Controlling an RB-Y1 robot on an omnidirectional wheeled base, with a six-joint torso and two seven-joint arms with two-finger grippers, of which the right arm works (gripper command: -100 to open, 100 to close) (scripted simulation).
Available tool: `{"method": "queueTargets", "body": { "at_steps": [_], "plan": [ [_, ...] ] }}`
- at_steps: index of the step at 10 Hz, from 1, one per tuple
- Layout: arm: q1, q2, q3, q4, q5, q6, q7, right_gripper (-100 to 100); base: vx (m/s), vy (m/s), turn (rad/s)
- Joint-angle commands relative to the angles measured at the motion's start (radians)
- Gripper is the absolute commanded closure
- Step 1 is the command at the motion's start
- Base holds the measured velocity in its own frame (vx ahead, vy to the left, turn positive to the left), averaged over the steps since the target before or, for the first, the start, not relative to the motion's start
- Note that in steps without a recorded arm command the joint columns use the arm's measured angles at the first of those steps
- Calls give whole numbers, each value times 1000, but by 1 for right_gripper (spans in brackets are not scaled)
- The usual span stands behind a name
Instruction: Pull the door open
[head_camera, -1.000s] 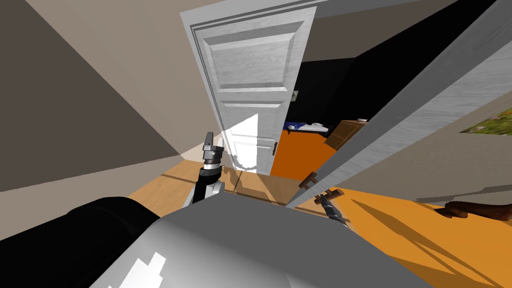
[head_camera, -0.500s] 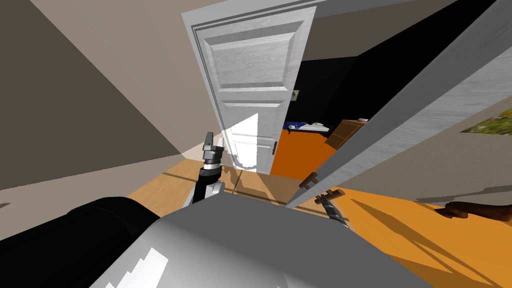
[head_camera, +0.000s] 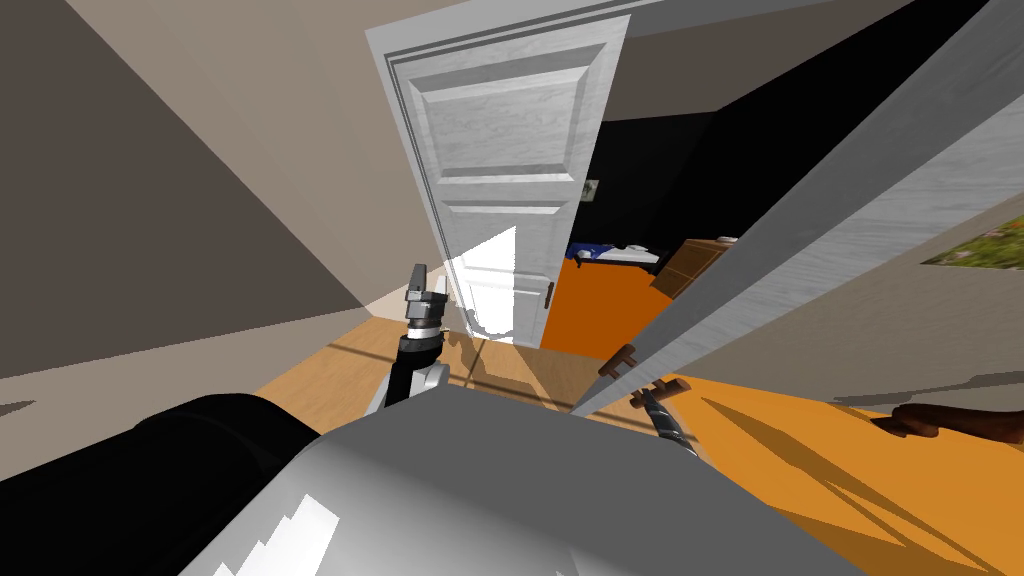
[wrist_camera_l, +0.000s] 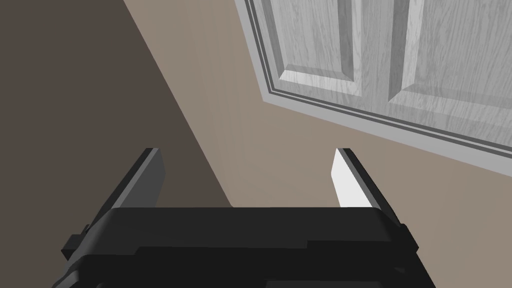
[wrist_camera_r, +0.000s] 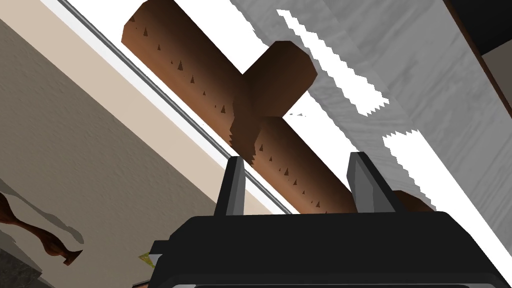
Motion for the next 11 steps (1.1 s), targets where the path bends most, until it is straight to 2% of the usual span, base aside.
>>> {"method": "queueTargets", "body": {
  "at_steps": [1, 9, 11],
  "plan": [
    [-9, 4, 1, 4, -12, -2, -36, 100, -14, -6, 13],
    [-13, 3, 11, 7, -29, -1, -98, 100, -11, -6, 8],
    [-13, 3, 11, 7, -29, -1, -98, 100, -10, -2, 4]
  ]
}}
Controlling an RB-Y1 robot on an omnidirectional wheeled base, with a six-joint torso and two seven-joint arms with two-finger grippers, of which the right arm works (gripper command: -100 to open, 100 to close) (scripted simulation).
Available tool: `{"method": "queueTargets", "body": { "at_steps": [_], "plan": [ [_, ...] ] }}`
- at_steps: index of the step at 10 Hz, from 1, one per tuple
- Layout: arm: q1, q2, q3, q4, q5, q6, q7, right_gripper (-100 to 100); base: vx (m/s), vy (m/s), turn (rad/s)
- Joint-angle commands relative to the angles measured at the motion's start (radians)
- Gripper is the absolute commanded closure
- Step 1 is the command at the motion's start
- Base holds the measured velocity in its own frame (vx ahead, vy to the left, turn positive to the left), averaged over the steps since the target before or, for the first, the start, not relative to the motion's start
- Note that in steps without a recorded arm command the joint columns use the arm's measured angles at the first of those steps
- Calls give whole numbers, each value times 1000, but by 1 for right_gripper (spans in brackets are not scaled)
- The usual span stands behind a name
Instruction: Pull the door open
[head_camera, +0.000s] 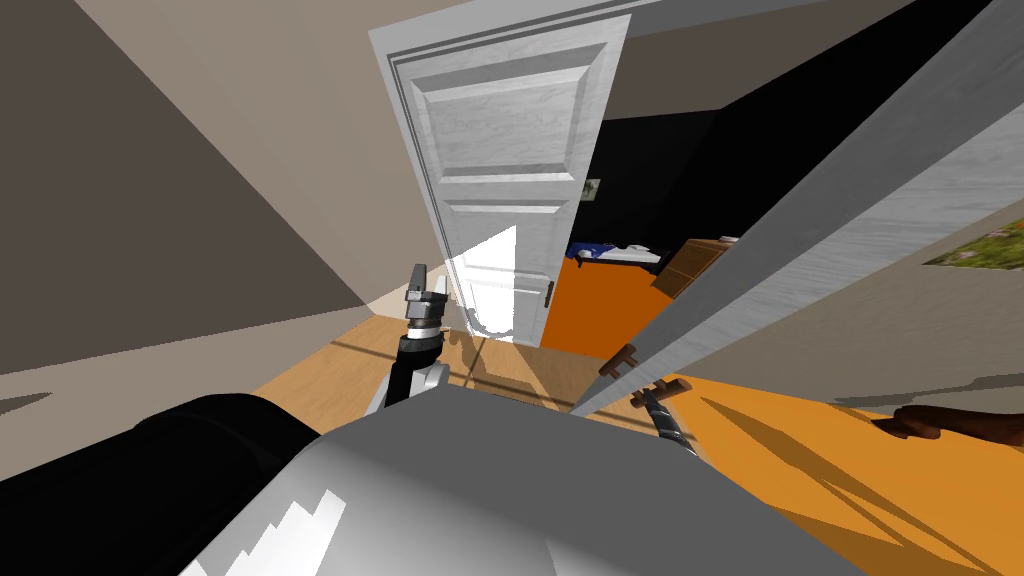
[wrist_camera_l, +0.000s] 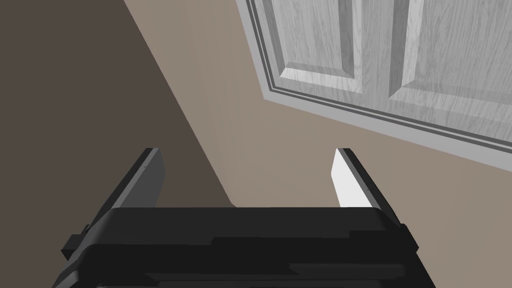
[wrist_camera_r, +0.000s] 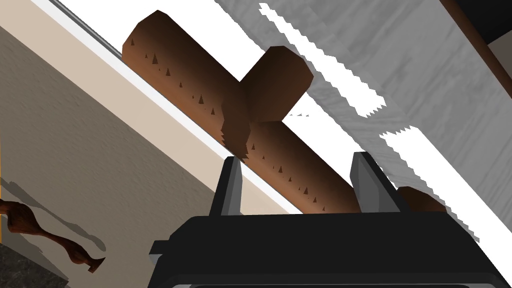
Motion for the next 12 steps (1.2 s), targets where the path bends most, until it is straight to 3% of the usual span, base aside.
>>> {"method": "queueTargets", "body": {
  "at_steps": [1, 11, 12],
  "plan": [
    [8, 9, -1, -38, -8, 17, -28, 100, 0, 0, 0],
    [7, 9, 2, -37, -12, 18, -43, 100, -2, -1, 1],
    [12, 1, 10, -31, -12, 17, -45, 100, -54, -52, 63]
  ]
}}
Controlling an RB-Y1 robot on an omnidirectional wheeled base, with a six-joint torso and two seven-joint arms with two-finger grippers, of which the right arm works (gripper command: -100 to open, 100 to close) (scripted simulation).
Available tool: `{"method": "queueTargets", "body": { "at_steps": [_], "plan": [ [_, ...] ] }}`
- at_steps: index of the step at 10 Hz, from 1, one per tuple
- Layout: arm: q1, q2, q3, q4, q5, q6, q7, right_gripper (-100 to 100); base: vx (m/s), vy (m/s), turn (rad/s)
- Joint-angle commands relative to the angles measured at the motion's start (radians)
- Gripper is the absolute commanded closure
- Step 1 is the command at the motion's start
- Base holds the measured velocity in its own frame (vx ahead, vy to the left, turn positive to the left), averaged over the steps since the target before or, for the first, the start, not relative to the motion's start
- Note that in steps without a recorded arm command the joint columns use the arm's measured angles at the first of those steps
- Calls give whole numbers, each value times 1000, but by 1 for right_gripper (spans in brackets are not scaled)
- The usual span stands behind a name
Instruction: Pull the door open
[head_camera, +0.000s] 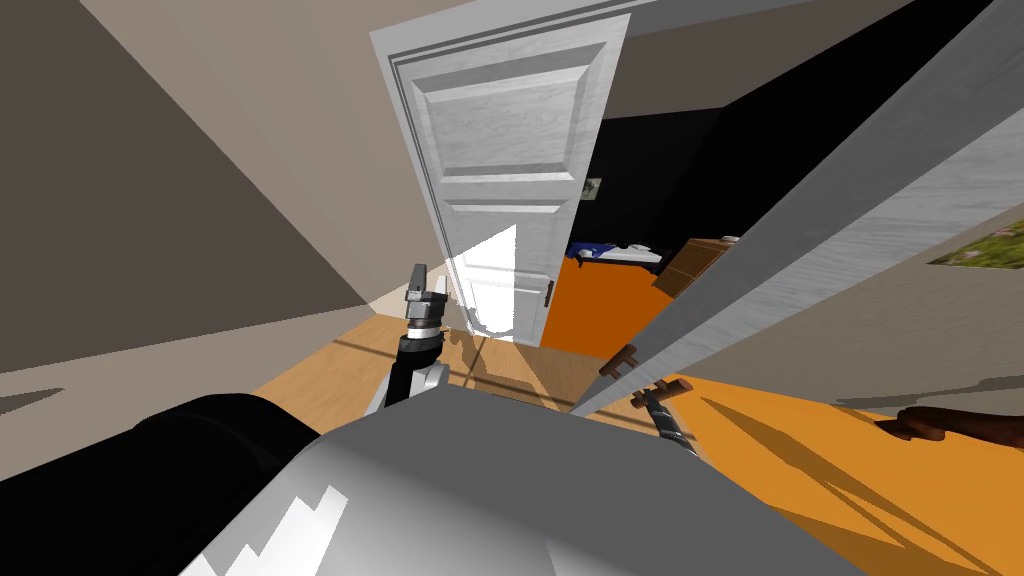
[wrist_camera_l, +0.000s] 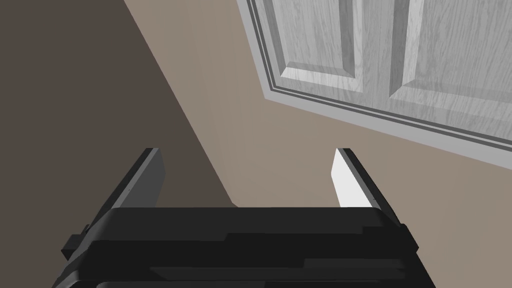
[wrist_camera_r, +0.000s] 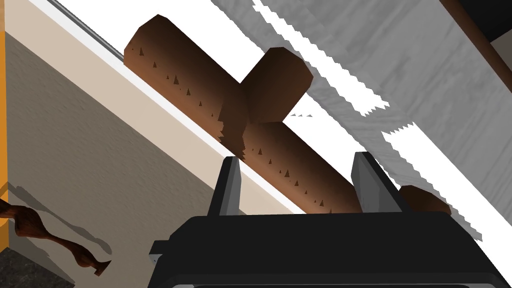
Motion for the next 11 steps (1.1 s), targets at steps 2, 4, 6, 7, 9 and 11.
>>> {"method": "queueTargets", "body": {
  "at_steps": [2, 4, 6, 7, 9, 11],
  "plan": [
    [-6, 2, 11, -5, -9, 2, -45, 100, -57, -92, 42],
    [-6, 2, 11, -5, -9, 2, -45, 100, -23, -36, 16],
    [-6, 2, 11, -5, -9, 2, -45, 100, 3, 11, -6],
    [-6, 2, 11, -5, -9, 2, -45, 100, 10, 5, -9],
    [-8, 2, 14, -5, -12, 2, -58, 100, -12, -27, 32],
    [-8, 2, 14, -5, -12, 2, -58, 100, -9, -8, 0]
  ]
}}
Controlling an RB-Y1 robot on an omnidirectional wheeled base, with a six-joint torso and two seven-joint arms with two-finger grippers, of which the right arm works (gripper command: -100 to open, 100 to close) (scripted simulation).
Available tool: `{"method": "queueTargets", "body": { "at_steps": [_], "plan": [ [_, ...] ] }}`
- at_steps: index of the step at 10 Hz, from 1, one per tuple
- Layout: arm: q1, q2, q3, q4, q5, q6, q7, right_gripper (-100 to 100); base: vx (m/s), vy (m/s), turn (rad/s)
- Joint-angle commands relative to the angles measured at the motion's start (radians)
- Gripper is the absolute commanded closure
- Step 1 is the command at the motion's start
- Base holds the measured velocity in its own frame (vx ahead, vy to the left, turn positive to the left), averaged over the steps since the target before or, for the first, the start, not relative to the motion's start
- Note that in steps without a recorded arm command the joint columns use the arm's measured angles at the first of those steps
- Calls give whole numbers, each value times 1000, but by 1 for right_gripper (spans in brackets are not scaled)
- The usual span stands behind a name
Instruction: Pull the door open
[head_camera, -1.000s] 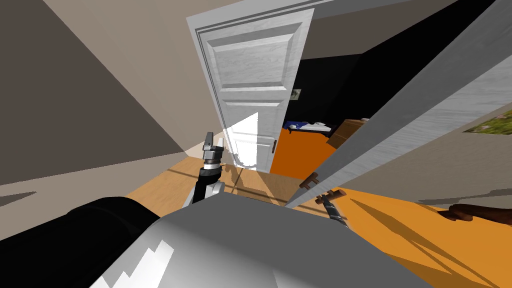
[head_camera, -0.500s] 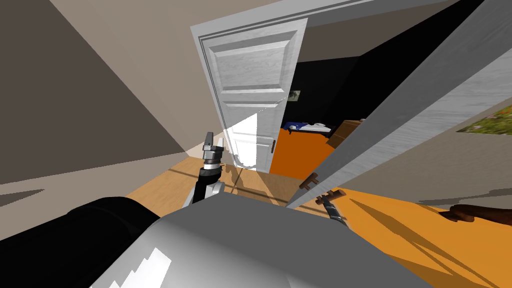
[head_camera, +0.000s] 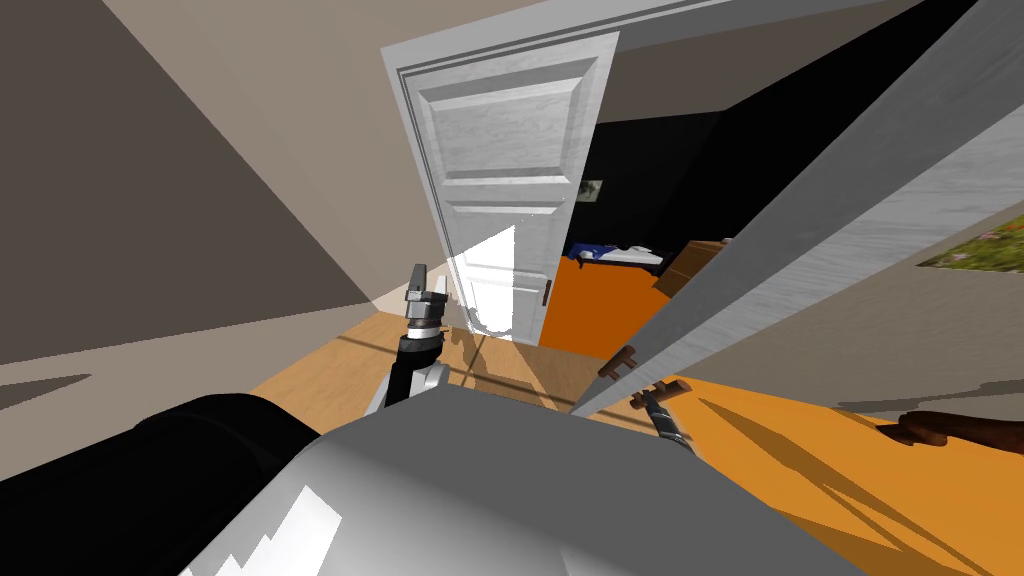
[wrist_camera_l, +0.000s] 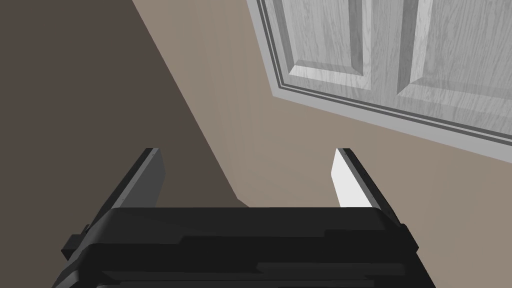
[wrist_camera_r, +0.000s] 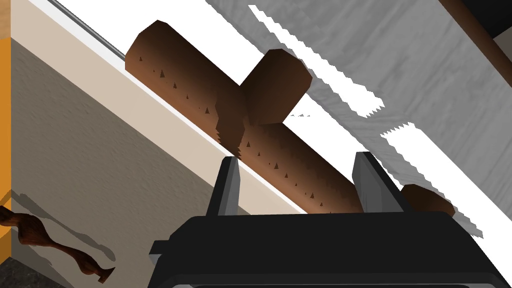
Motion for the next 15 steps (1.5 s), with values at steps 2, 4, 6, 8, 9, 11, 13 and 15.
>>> {"method": "queueTargets", "body": {
  "at_steps": [2, 4, 6, 8, 9, 11, 13, 15],
  "plan": [
    [-14, 4, -2, -9, -10, 2, -33, 100, 1, 1, -6],
    [-14, 4, -2, -9, -10, 2, -33, 100, 0, 0, 0],
    [-14, 4, -2, -9, -10, 2, -33, 100, -1, 4, 5],
    [-1, 2, 9, -11, -6, 8, -31, 100, -54, -38, 36],
    [-2, 2, 11, -11, -7, 8, -37, 100, -45, -45, 14],
    [-2, 2, 11, -11, -7, 8, -37, 100, -15, -22, 3],
    [-2, 2, 11, -11, -7, 8, -37, 100, 0, 0, 0],
    [-4, 3, 14, -12, -9, 8, -48, 100, -5, -10, 10]
  ]
}}
